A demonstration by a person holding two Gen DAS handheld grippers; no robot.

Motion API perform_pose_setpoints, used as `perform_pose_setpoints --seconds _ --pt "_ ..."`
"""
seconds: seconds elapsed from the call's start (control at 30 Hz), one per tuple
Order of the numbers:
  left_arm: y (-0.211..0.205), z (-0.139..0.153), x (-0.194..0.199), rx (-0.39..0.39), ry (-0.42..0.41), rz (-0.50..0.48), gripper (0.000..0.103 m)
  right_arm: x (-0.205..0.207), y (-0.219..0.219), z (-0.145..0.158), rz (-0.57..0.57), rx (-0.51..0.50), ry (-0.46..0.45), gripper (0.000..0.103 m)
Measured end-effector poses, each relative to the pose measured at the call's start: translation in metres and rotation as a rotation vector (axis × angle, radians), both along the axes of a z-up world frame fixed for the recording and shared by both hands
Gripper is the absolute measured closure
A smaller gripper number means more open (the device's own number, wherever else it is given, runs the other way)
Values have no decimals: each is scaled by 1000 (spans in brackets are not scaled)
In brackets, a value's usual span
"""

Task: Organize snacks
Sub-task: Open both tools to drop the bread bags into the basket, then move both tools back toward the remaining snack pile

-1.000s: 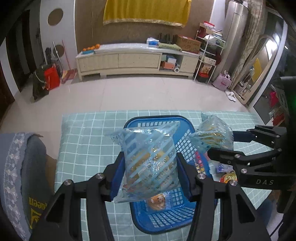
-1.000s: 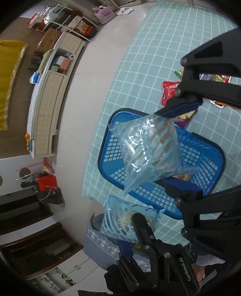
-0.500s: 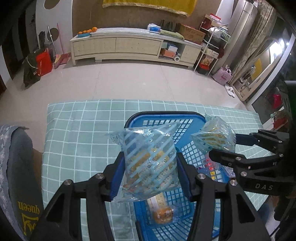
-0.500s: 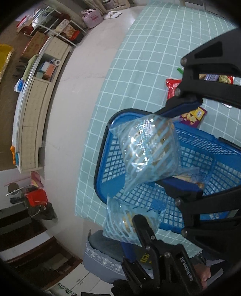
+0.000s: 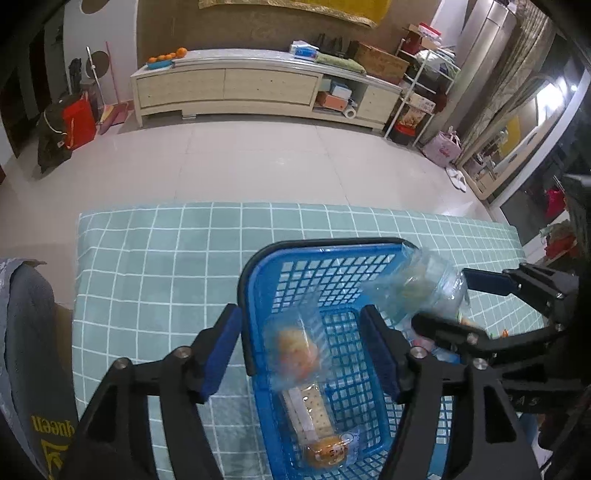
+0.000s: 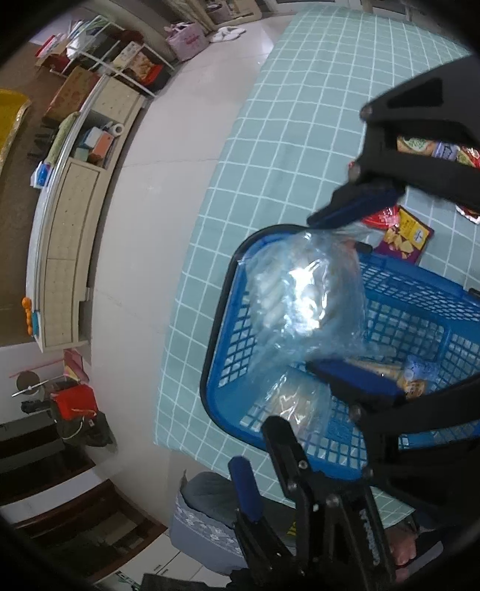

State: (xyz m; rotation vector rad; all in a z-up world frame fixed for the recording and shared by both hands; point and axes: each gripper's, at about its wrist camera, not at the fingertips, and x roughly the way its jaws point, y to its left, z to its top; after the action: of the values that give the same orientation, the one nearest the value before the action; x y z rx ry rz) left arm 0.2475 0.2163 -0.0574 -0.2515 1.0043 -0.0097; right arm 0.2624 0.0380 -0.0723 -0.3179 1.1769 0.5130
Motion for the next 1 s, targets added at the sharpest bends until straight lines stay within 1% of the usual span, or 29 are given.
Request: perform_pose_setpoints --seconds 0.07,0.23,0.3,0.47,0.67,0.83,1.0 --pt "2 0 -2 -2 -5 4 33 1 1 2 -13 -13 -24 14" --pt "1 3 -18 22 -12 3 33 -5 -6 10 -34 -19 -56 6" --pt "1 5 -26 19 -19 6 33 -7 -9 13 -40 -17 -52 3" --pt "0 15 -41 31 -26 16 33 -19 -16 27 -51 -5 -62 3" --pt "-12 31 -59 31 -42 23 33 -42 -27 45 -50 13 -76 3" --pt "-30 46 -75 40 -64 11 33 -59 -45 62 -56 34 -92 3" --pt "-51 58 -87 57 -84 -7 33 -71 -67 74 -64 59 -86 3"
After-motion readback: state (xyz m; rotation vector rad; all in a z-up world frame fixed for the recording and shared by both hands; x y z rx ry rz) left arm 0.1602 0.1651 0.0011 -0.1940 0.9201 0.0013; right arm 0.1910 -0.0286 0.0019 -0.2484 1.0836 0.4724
